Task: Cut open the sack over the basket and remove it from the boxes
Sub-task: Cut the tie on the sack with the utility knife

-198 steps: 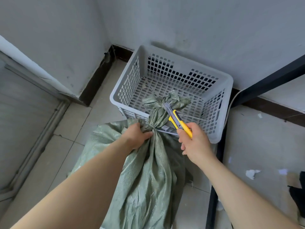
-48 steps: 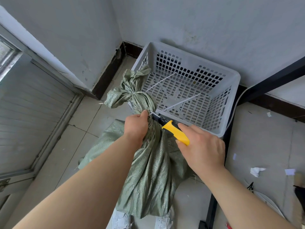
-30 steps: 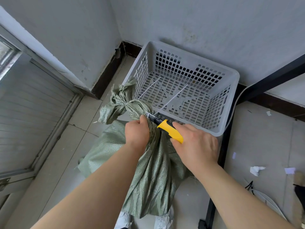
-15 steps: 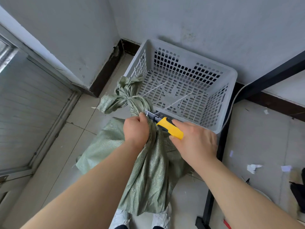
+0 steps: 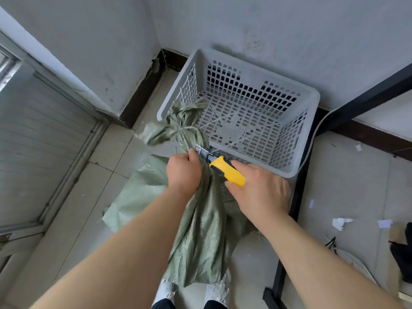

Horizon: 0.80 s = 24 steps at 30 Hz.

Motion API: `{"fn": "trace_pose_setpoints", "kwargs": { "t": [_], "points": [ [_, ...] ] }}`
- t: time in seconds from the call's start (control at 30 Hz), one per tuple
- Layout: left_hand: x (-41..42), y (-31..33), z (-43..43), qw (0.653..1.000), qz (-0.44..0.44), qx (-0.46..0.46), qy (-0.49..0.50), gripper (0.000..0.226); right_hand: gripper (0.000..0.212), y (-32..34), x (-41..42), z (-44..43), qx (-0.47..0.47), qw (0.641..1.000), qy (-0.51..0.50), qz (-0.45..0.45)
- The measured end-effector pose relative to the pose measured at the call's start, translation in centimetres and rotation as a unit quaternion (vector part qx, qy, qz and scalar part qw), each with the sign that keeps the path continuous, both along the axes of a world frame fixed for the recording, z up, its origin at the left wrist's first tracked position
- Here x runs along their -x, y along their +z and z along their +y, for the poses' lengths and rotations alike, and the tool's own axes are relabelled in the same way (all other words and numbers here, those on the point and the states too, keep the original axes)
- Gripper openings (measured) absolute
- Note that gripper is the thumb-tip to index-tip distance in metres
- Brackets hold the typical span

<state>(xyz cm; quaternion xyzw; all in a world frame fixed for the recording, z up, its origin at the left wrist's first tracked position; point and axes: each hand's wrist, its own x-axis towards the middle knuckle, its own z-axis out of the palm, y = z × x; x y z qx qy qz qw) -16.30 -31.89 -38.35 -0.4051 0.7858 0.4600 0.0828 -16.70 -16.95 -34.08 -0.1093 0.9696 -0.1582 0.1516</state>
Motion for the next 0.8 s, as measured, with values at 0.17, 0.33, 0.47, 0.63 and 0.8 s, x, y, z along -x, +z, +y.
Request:
{"fn": "trace_pose_setpoints", "kwargs": {
  "t": [0.17, 0.33, 0.47, 0.63, 0.8],
  "points": [
    [-4.7, -1.4, 4.0, 0.999, -0.026, -0.012, -0.037, 0.054, 0.023, 2.3, 6.7, -2.0, 0.054, 0.995, -0.054, 0.068],
    [-2.7, -1.3, 0.0, 0.998, -0.025, -0.055, -0.004, 0.044, 0.025, 1.4, 4.3, 0.0, 0.048, 0.996, -0.062, 0.033],
    [-1.0, -0.3, -1.4, 0.982, -0.026, -0.180, 0.045, 0.045, 0.030, 1.0, 3.5, 0.2, 0.066, 0.995, -0.074, 0.008],
    [1.4, 2.7, -2.8, 0.980, -0.030, -0.189, 0.050, 0.015, 0.026, 3.0, 4.3, 0.2, 0.089, 0.994, -0.066, -0.003],
    [3.6, 4.9, -3.4, 0.974, -0.036, -0.222, -0.026, 0.066, 0.029, 5.6, 5.4, -0.1, 0.092, 0.994, -0.053, 0.017]
  ]
}}
